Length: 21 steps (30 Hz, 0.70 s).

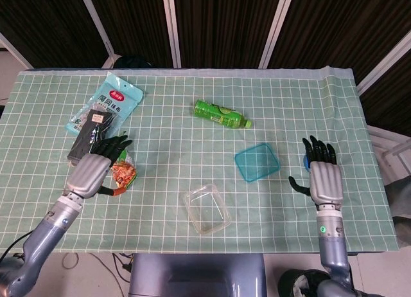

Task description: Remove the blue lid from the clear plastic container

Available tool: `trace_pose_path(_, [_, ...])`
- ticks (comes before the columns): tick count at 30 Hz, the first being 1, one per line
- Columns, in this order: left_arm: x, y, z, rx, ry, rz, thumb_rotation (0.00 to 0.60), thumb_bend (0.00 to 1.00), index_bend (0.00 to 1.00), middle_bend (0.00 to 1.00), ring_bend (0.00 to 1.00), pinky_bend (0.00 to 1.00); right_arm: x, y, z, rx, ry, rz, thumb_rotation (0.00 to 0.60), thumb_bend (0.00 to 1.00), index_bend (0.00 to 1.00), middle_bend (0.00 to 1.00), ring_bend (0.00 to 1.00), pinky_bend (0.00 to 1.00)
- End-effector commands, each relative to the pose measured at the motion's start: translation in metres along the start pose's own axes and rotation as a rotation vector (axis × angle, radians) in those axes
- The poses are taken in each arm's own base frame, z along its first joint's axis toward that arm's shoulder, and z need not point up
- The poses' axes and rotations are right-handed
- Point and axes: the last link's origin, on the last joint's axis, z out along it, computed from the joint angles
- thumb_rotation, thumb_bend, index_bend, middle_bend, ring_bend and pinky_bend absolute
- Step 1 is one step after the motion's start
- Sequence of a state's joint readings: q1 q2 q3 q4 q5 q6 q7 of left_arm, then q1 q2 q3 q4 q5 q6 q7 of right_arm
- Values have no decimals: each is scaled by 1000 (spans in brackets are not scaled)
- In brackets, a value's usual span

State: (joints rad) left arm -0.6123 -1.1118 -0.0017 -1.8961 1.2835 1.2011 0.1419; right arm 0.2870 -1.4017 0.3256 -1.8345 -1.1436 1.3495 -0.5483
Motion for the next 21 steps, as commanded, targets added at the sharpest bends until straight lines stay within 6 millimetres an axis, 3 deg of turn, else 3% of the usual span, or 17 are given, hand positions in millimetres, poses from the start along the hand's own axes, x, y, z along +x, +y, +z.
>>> trace_pose_path(1, [-3, -21, -49, 154, 44, 41, 600, 0, 0, 0, 0, 78, 14, 30, -38, 29, -33, -15, 600, 343, 0, 0, 0, 0])
trace_pose_path(9, [-8, -53, -116, 326, 159, 88, 600, 0, 0, 0, 0, 50, 46, 83, -80, 40, -28, -91, 600, 332, 0, 0, 0, 0])
trace_pose_path(14, [-11, -70, -152, 391, 242, 129, 600, 0, 0, 0, 0, 45, 56, 103, -87, 37, 9, -94, 600, 329, 0, 0, 0, 0])
trace_pose_path(21, [-9, -86, -172, 453, 323, 134, 600, 0, 0, 0, 0, 38, 61, 117, -92, 43, 91, -92, 600, 324, 0, 0, 0, 0])
